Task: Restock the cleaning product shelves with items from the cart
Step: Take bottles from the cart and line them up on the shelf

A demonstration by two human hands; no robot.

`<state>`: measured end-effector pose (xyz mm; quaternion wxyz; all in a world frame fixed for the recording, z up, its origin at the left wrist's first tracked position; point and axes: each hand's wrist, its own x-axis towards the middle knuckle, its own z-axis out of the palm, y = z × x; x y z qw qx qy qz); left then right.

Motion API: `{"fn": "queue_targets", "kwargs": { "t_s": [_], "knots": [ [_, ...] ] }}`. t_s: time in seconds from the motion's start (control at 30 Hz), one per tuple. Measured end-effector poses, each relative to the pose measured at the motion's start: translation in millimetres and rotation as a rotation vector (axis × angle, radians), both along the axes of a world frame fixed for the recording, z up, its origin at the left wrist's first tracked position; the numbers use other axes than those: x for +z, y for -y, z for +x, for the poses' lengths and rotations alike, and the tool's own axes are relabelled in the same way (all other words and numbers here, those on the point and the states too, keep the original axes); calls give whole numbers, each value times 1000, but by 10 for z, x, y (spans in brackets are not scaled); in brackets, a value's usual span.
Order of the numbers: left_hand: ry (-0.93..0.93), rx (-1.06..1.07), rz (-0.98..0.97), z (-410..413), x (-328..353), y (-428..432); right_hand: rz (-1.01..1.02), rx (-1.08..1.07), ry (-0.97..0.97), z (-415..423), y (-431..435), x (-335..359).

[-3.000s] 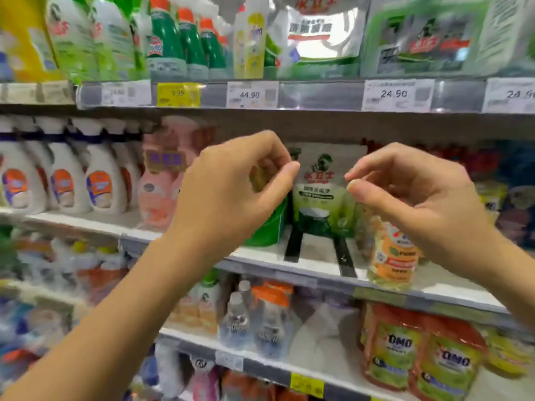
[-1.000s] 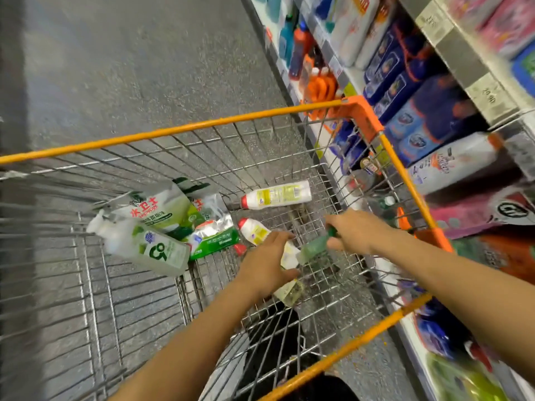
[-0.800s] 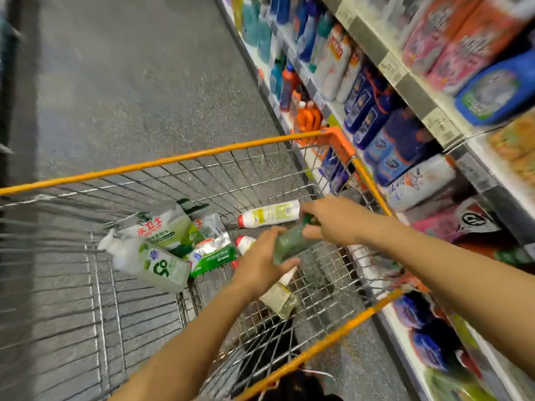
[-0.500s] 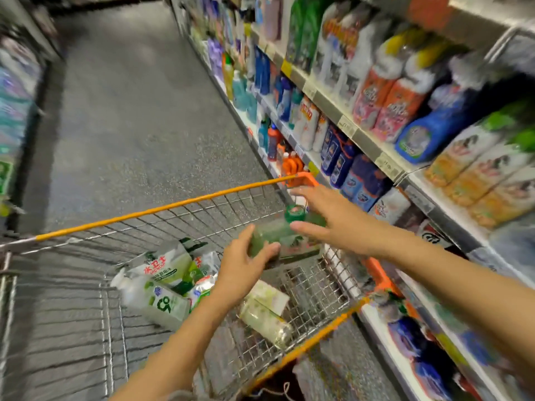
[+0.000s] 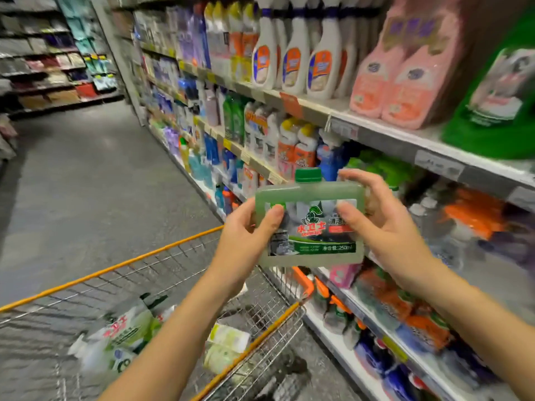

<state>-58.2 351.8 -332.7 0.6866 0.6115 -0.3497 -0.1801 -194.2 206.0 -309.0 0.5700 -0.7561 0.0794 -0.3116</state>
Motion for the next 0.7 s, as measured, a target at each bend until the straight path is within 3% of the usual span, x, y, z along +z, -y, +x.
{"fn": "queue_targets", "kwargs": {
  "t_s": [0.2, 0.7],
  "knots": [
    [50, -172, -93, -659, 588, 495, 33, -157, 107, -866, 154, 607],
    [394, -565, -551, -1885, 2391, 1893, -293, -579, 364, -2385, 751, 2326]
  ]
}}
